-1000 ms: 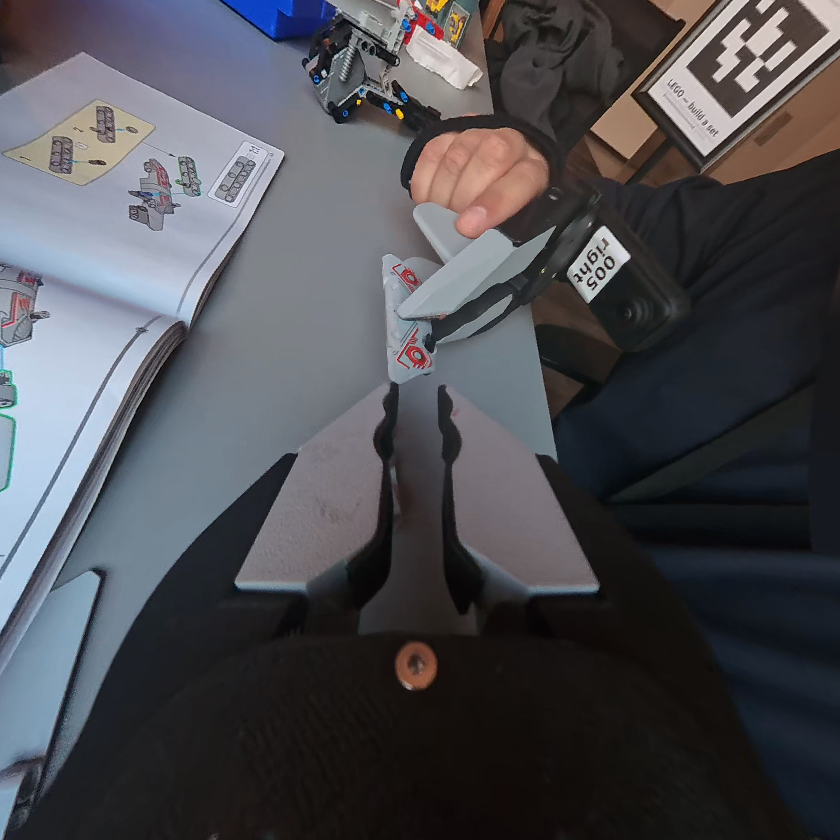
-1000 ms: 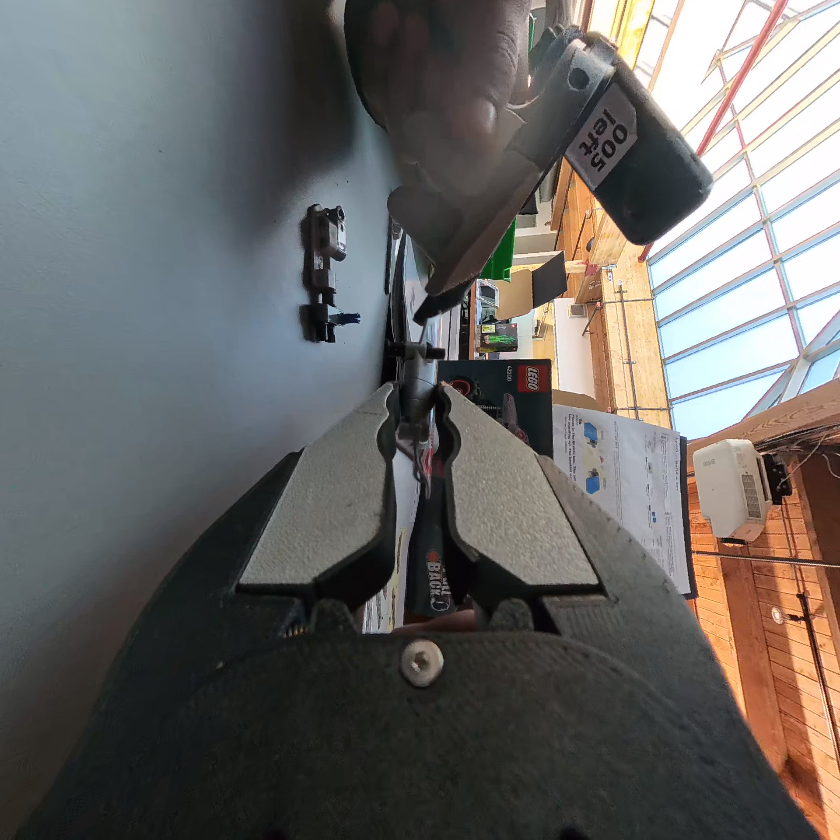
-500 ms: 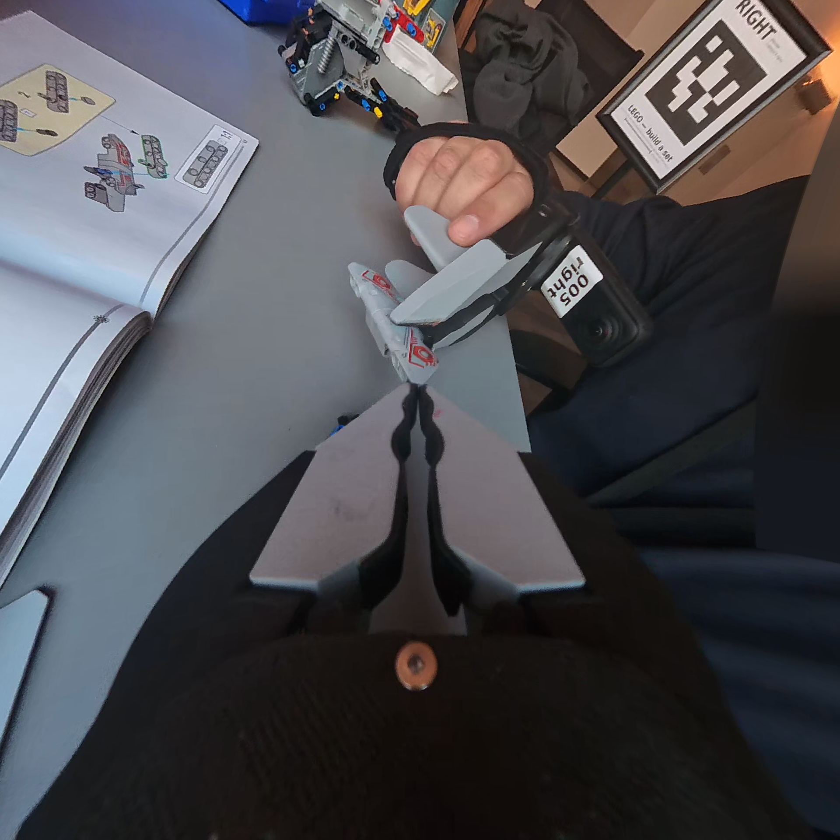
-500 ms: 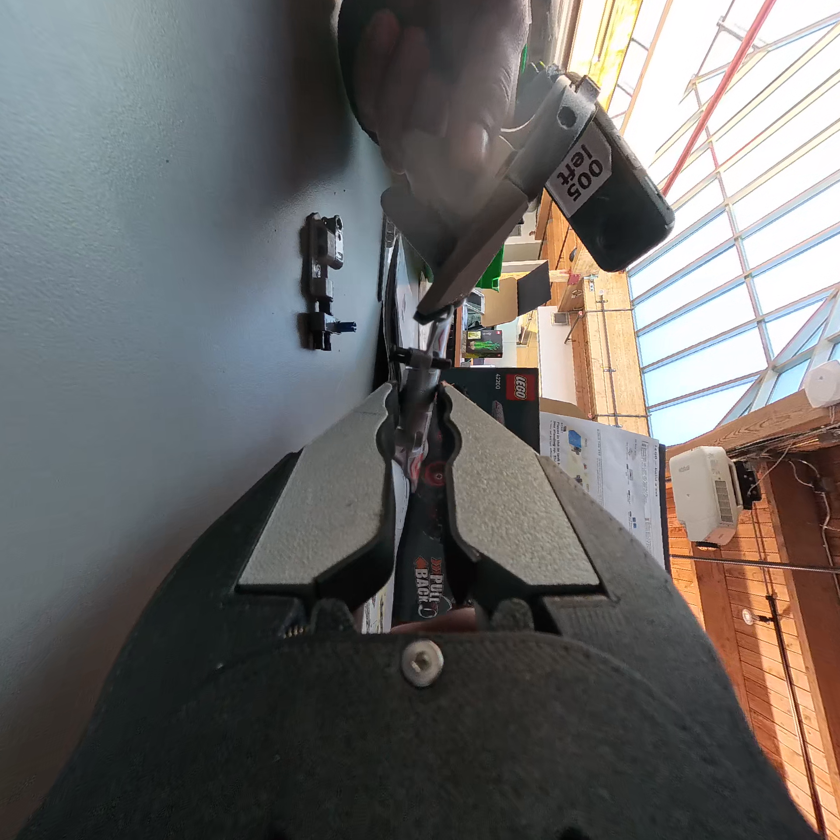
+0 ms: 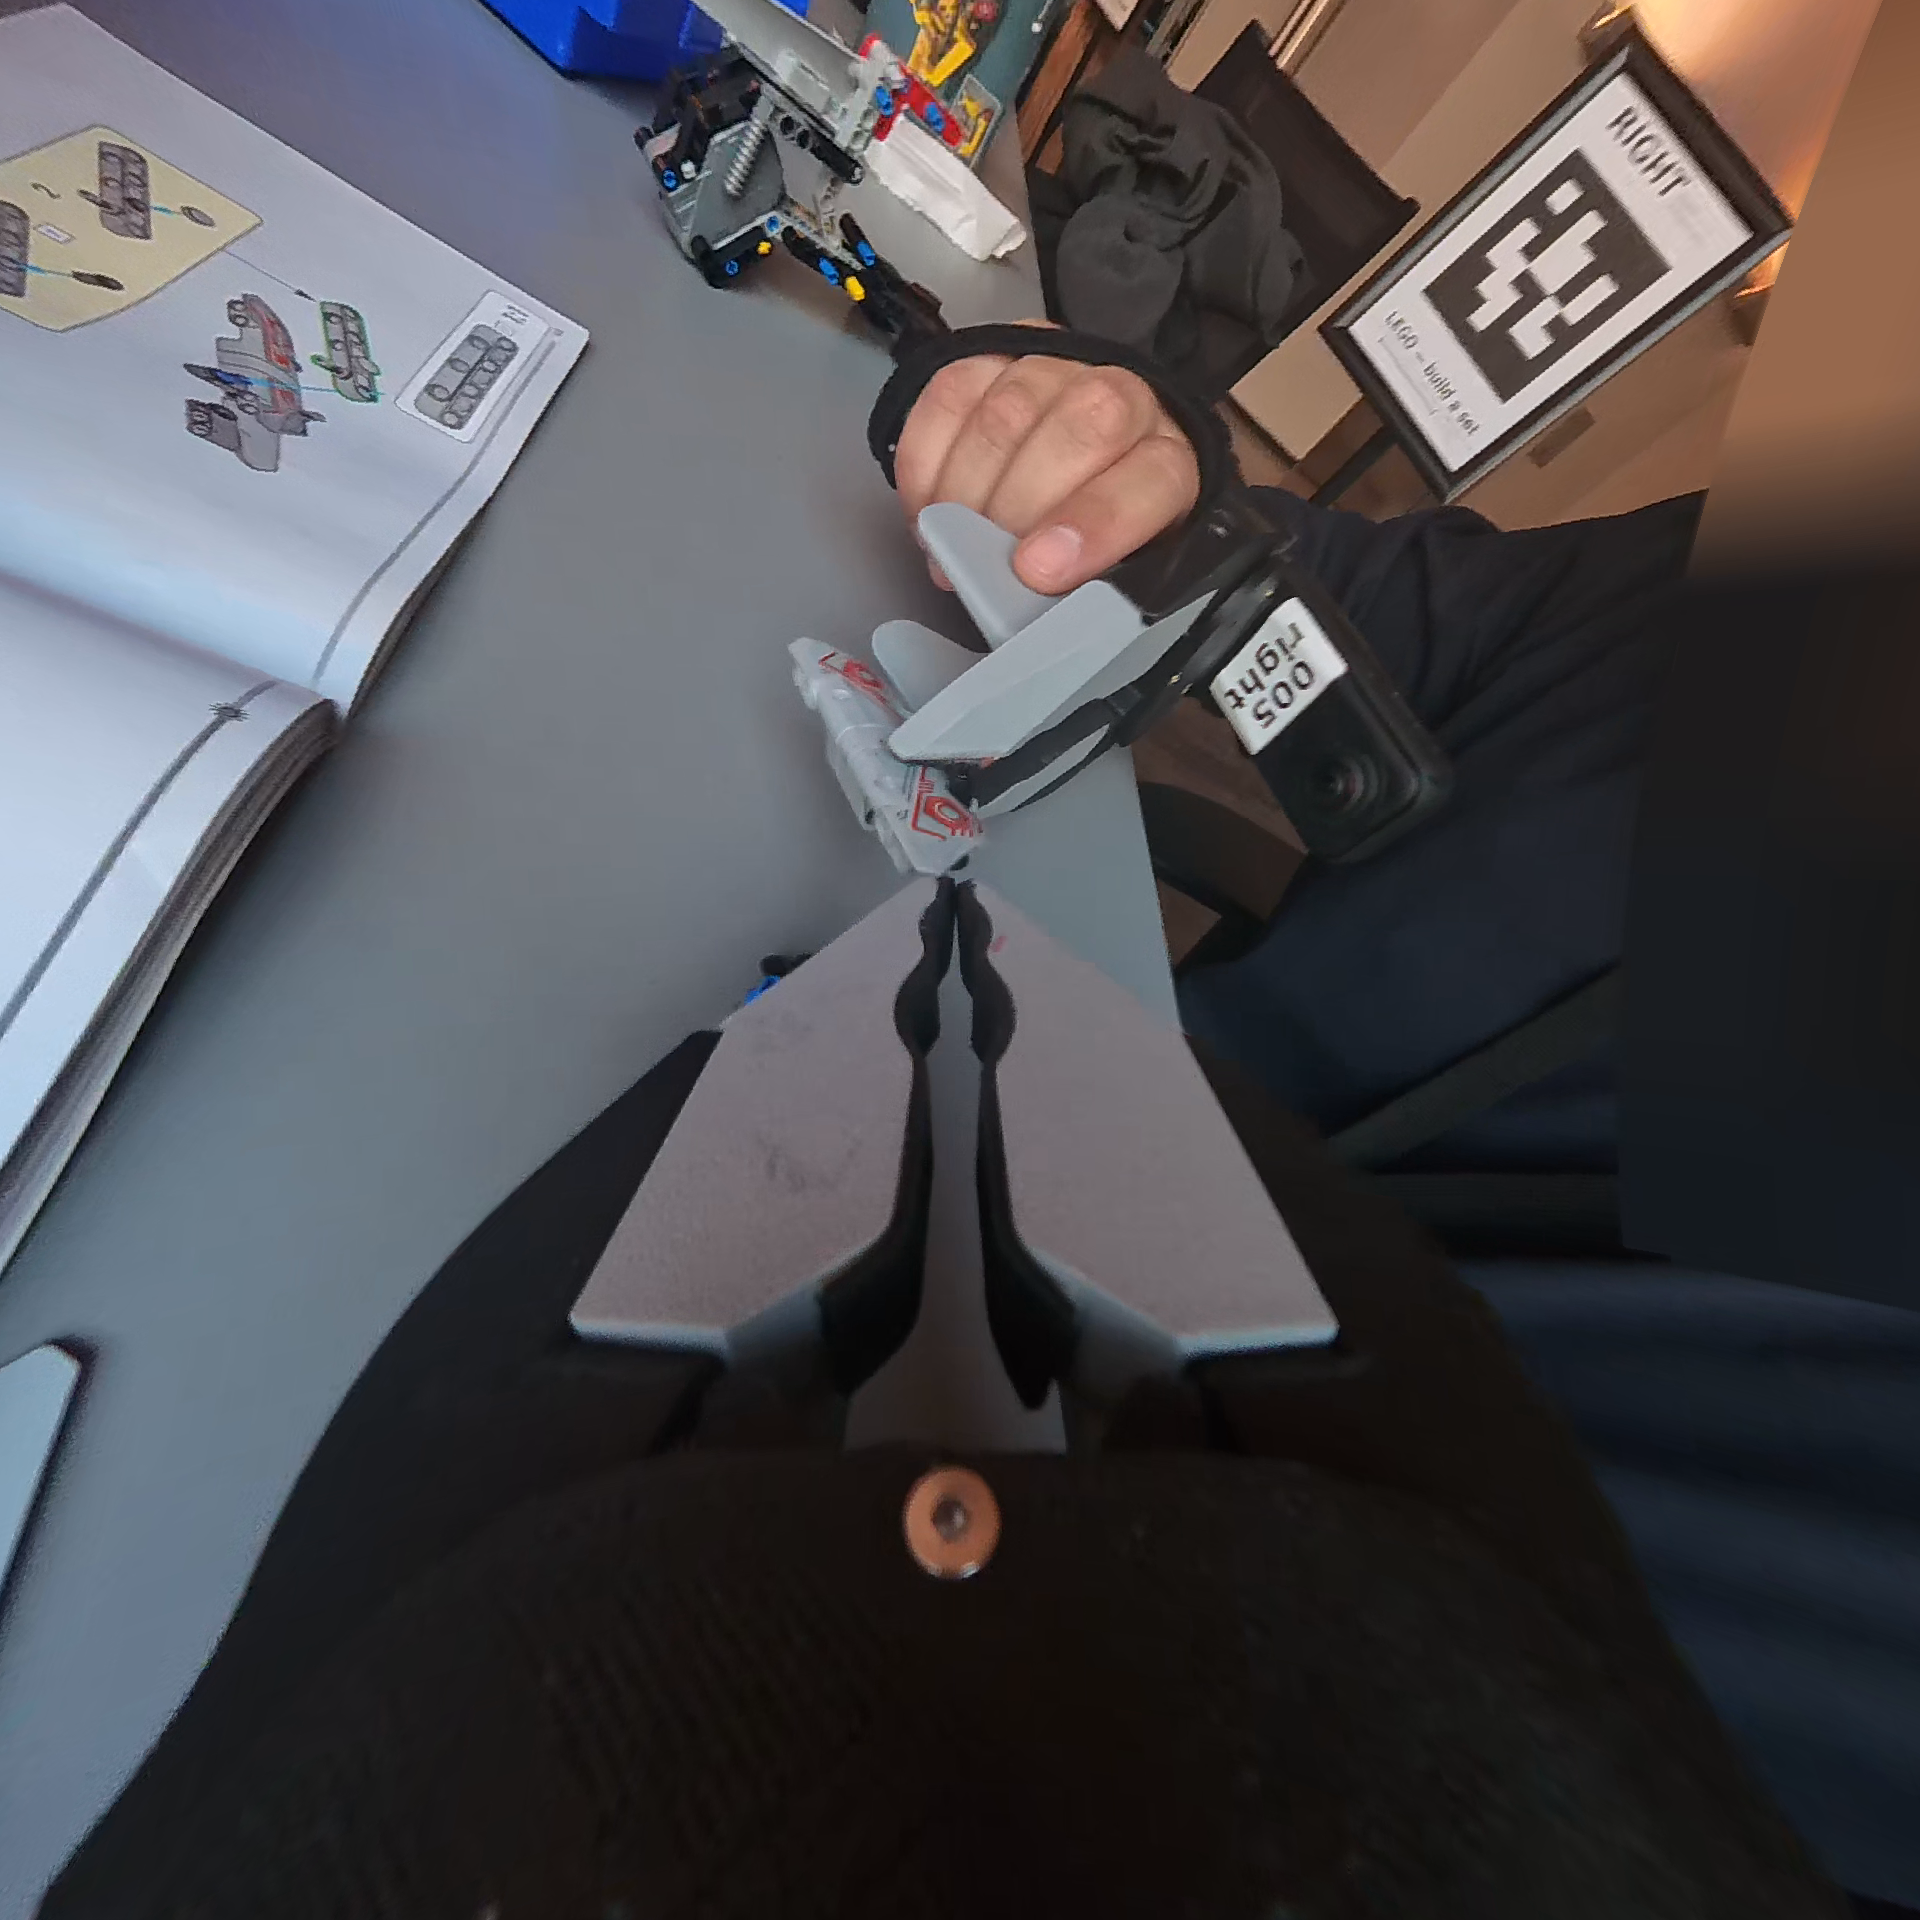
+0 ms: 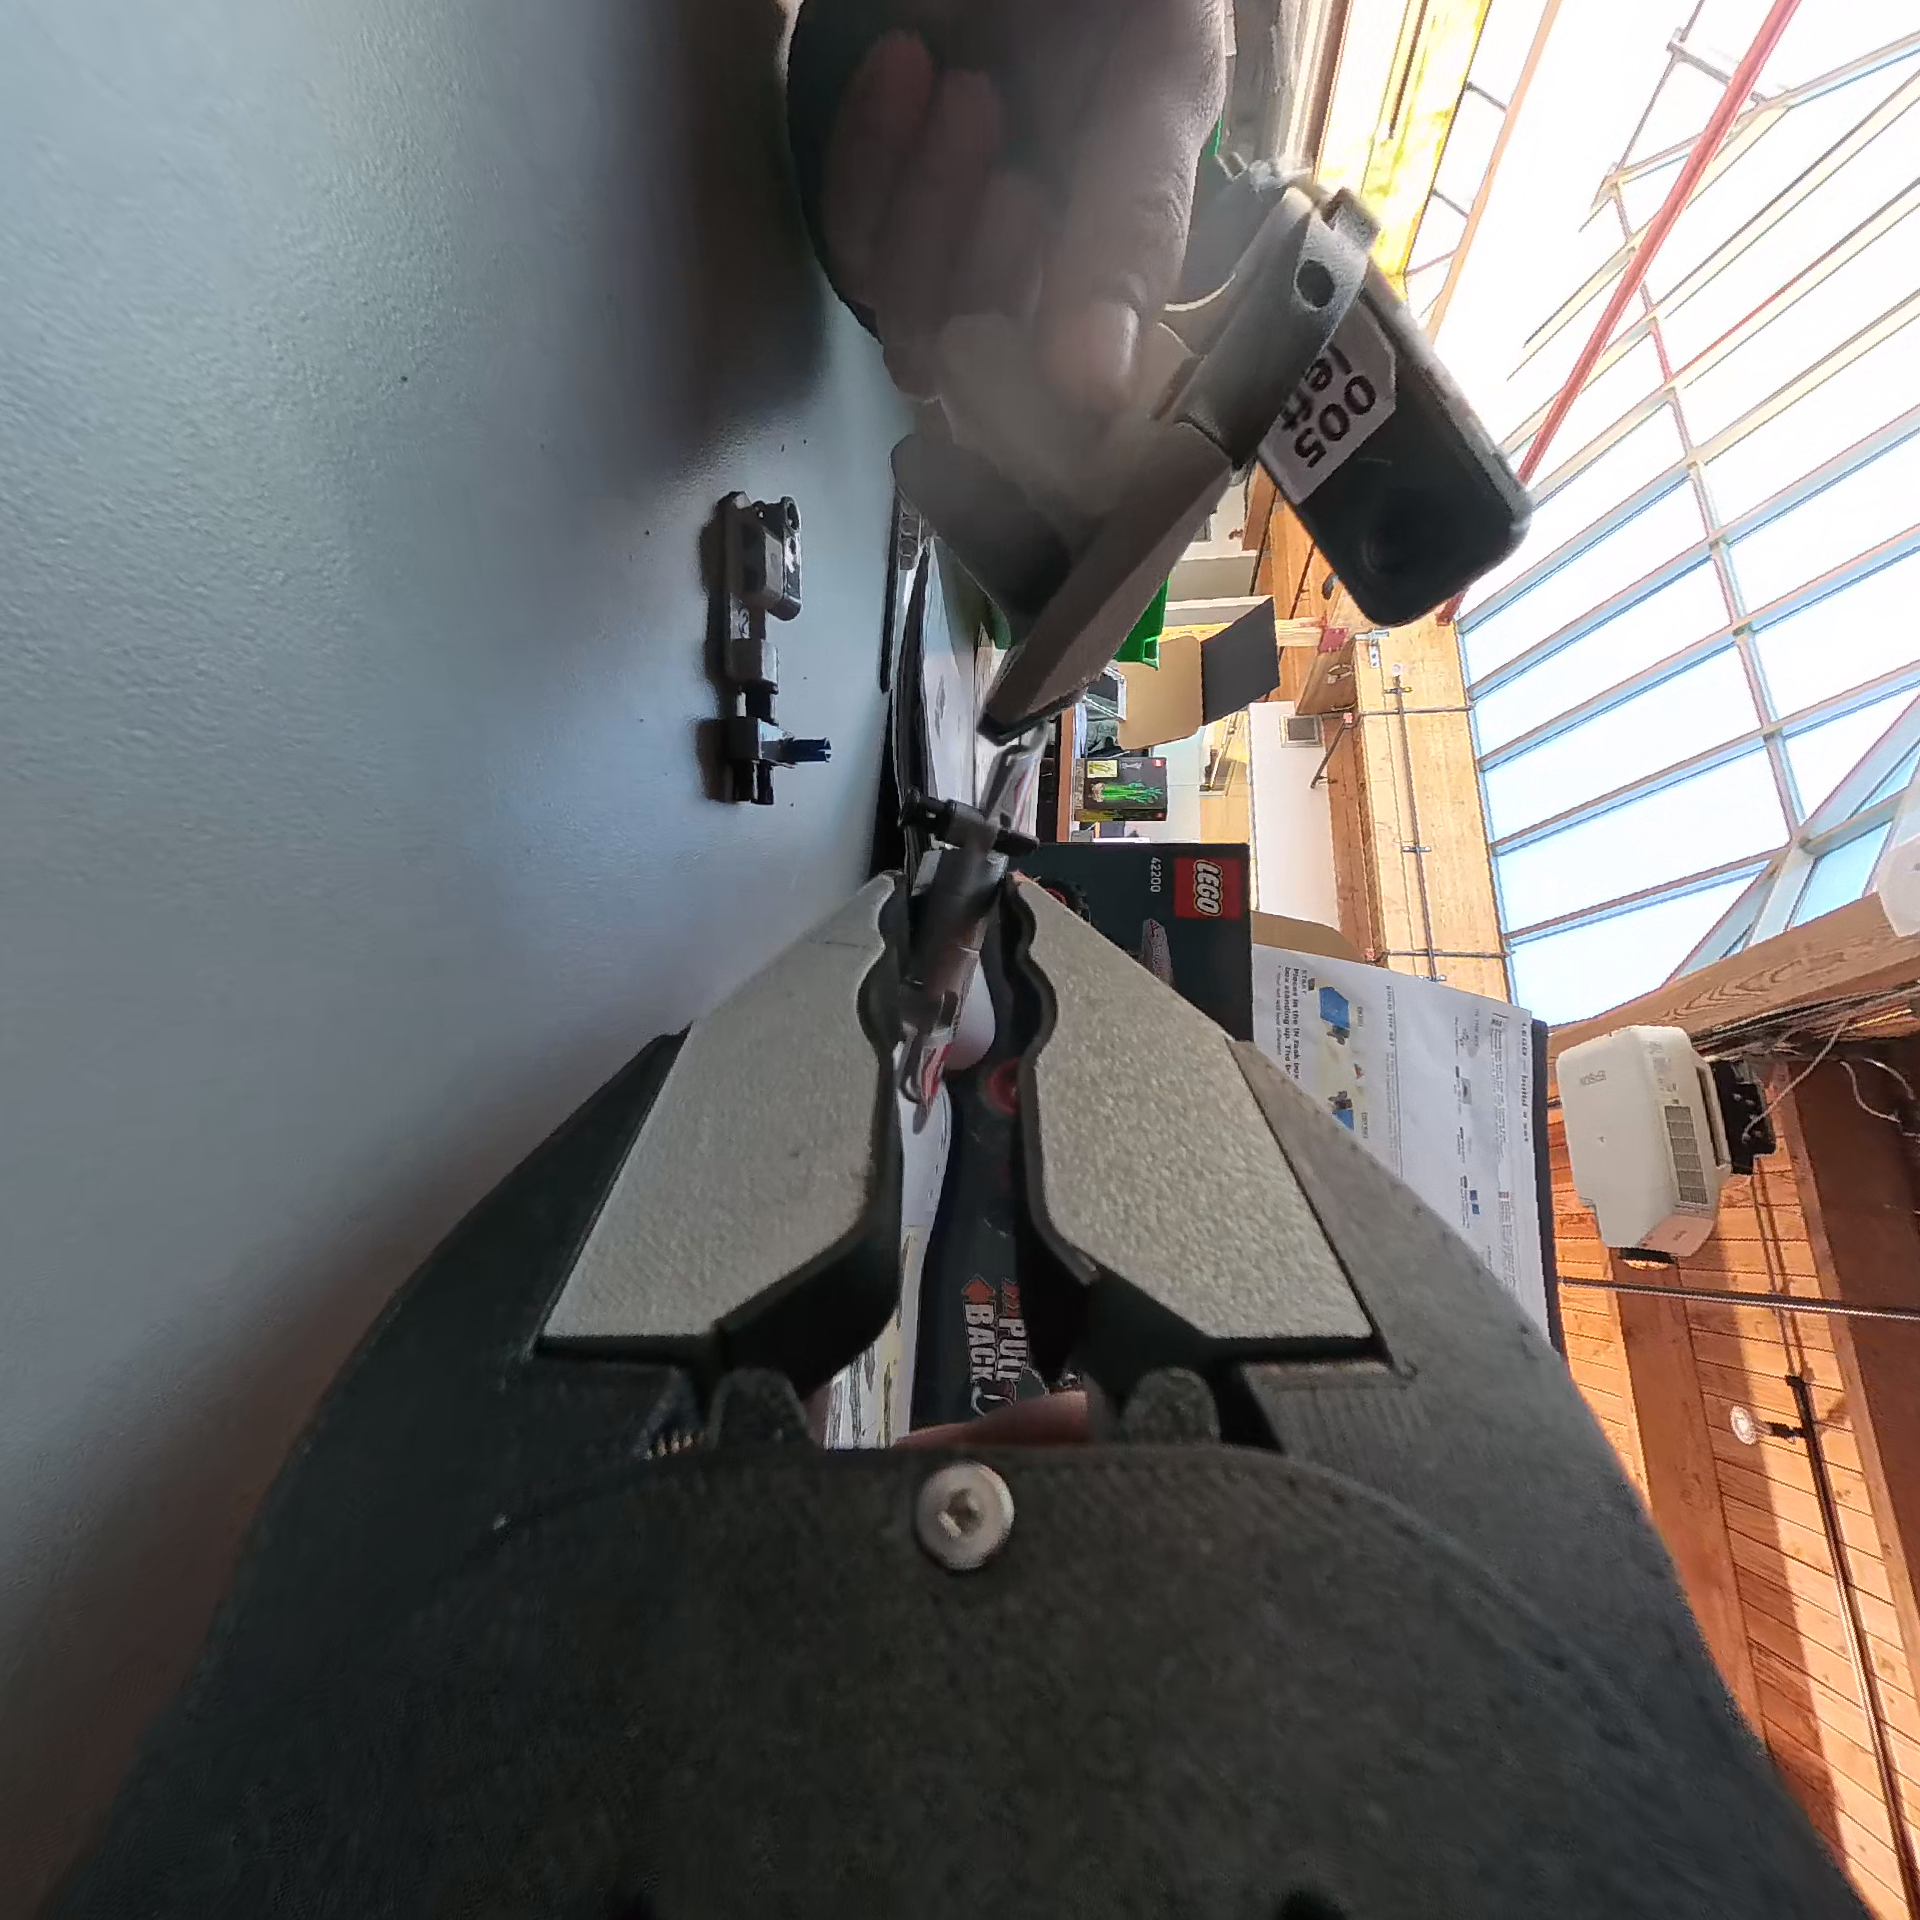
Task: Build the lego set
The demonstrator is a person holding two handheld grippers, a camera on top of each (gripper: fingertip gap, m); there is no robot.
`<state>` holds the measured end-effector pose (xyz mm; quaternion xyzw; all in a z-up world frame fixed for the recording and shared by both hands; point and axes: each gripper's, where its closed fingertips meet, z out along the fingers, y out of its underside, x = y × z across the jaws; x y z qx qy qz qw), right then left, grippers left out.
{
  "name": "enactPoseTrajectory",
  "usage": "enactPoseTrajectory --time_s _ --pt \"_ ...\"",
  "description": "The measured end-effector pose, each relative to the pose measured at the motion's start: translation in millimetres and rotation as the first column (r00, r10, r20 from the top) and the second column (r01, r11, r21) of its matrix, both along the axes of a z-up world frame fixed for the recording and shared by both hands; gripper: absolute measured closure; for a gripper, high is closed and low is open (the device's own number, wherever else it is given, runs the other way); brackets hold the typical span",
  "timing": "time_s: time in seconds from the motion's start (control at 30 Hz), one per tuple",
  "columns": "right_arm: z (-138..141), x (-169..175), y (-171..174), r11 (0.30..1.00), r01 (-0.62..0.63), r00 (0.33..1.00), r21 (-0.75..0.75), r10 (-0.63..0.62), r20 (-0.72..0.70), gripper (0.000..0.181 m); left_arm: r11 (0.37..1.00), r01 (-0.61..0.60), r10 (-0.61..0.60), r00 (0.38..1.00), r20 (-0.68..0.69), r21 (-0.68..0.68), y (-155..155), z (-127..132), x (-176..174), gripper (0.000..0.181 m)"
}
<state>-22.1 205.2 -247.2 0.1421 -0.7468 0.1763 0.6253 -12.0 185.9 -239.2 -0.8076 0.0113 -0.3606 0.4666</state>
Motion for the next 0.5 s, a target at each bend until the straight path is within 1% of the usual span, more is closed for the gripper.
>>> enactPoseTrajectory --time_s 0.1,0.23,0.4,0.5 --pt "1.5 0.7 0.1 1.000 0.003 1.000 0.010 -0.003 -0.017 0.167 1.000 0.023 -0.023 0.997 0.076 0.001 -1.1 4.2 3.2 0.181" --pt "3.0 1.7 -0.4 0.999 0.011 0.998 0.049 -0.008 -0.061 0.168 1.000 0.022 -0.021 0.991 0.130 0.000 -0.9 7.5 3.0 0.170" --pt "2.7 4.1 -5.1 0.993 0.018 0.992 0.121 -0.002 -0.129 0.170 1.000 -0.006 0.009 0.989 0.145 -0.025 1.6 4.0 -1.2 0.159" --pt "5.4 7.0 -10.0 0.991 0.008 0.987 0.133 0.013 -0.160 0.170 0.999 -0.004 0.010 0.989 0.149 -0.037 3.0 2.0 0.1 0.159"
